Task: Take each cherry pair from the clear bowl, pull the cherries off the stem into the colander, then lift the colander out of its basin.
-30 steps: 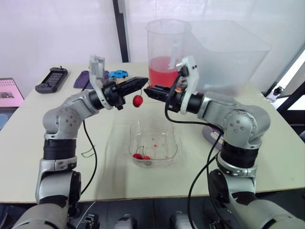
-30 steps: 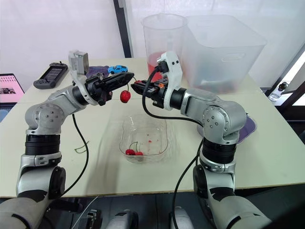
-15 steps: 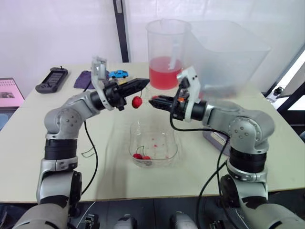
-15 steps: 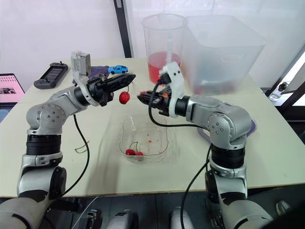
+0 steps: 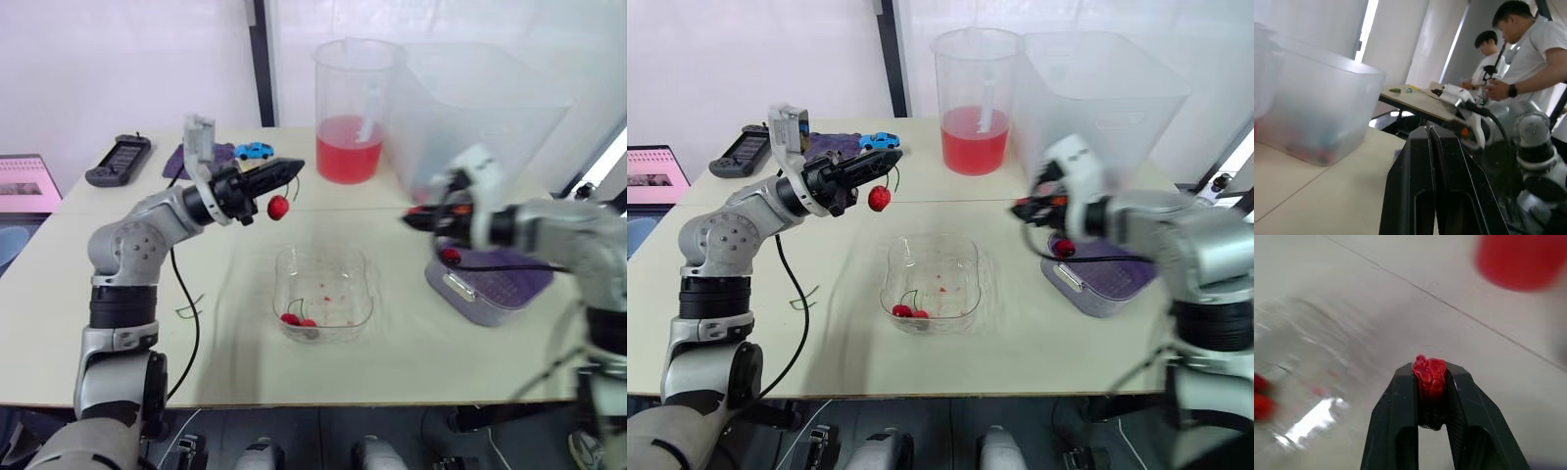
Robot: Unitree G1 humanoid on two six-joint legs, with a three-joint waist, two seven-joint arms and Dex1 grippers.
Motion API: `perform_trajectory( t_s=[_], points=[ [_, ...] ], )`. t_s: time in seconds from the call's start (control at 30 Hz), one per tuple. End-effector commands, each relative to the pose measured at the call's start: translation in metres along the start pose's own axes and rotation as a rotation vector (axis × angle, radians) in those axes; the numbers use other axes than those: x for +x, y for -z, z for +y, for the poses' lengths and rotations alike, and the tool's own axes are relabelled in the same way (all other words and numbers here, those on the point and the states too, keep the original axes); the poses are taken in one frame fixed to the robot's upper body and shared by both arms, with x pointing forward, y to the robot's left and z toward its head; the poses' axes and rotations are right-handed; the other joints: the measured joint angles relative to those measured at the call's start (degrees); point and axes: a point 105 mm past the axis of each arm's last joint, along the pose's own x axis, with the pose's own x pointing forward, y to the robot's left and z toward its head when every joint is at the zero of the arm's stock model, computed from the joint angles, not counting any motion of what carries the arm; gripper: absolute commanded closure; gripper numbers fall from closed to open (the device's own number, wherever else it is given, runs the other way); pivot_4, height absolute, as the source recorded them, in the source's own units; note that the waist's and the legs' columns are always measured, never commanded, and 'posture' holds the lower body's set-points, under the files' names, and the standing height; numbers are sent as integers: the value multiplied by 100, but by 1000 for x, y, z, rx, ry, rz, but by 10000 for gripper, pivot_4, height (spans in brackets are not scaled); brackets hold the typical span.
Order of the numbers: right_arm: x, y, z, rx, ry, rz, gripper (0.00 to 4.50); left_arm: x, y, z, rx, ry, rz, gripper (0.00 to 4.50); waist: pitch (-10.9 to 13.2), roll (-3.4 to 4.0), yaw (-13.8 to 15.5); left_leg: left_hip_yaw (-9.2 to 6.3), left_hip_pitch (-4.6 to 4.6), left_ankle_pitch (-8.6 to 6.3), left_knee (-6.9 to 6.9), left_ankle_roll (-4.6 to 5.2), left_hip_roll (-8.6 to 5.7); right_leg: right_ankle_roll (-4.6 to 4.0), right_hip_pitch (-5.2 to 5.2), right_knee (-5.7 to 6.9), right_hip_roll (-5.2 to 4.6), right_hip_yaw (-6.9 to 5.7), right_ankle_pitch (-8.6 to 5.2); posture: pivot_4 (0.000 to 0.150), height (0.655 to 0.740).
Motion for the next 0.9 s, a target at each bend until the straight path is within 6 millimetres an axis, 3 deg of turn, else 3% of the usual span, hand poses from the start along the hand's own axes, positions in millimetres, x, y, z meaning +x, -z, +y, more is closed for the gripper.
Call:
perform_trajectory(
  t_s=[0.03, 0.13, 0.27, 0.3, 0.4, 0.53, 0.6, 0.67, 0.73, 0.83, 0.9],
  points=[
    [-18, 17, -25, -85, 40, 117, 38901, 3, -11, -9, 63, 33, -39, 45000, 0, 0, -10, 3, 3, 0, 0, 0, 4, 0, 0, 1, 3, 1, 0, 1500, 7337],
    [-28, 39, -40, -122, 72, 234, 38901, 4, -8, -11, 63, 38, -35, 45000, 0, 1, -40, 12, 9, 0, -3, 0, 9, 0, -1, 4, 7, 8, 0, 1500, 7337],
    [-27, 64, -49, -132, 95, 320, 38901, 6, -6, -12, 65, 43, -27, 45000, 0, 0, -40, 13, 9, 0, -4, 0, 11, 0, -2, 3, 8, 9, 0, 1500, 7337],
    [-27, 69, -50, -137, 94, 333, 32298, 7, -6, -12, 66, 45, -25, 45000, 0, 1, -29, 13, 9, 0, -4, 0, 11, 0, -2, 3, 8, 9, 0, 1500, 7337],
    [-25, 74, -55, -134, 116, 328, 19554, 8, -6, -14, 69, 50, -20, 45000, 0, 0, -3, 13, 8, 1, -2, -1, 11, 0, -2, 4, 7, 9, 0, 1500, 7337],
    [-32, 64, -60, -138, 132, 298, 261, 9, -8, -15, 69, 57, -14, 45000, 1, 1, 21, 12, 8, 2, 0, -3, 10, 0, -2, 4, 6, 8, 0, 1500, 7337],
    [-38, 52, -62, -144, 142, 266, 261, 10, -9, -16, 65, 58, -14, 45000, 1, 1, 24, 12, 7, 2, 0, -3, 10, 0, -2, 4, 6, 8, 0, 1500, 7337],
    [-40, 23, -58, -136, 132, 138, 261, 12, -10, -15, 48, 53, -12, 45000, 2, 3, 20, 13, 7, 2, 1, -3, 9, 0, -2, 4, 6, 9, 0, 1500, 7337],
    [-33, -5, -35, -119, 35, 1, 261, 17, -11, -15, 34, 60, -20, 45000, 2, 3, 14, 11, 7, 2, 0, -3, 10, 0, -2, 4, 6, 9, 0, 1500, 7337],
    [-14, -28, 34, -85, -261, -161, 261, 23, -13, -15, 18, 57, -59, 45000, 0, -2, -5, 0, 9, 2, -2, -3, 16, 0, -1, 4, 13, 7, 0, 1500, 7337],
    [-5, -41, 66, -21, -389, -267, 261, 27, -10, -16, 8, 62, -68, 45000, -1, -4, -9, -8, 9, 4, 0, -7, 17, 0, 3, 4, 14, 1, 0, 1500, 7337]
  ],
)
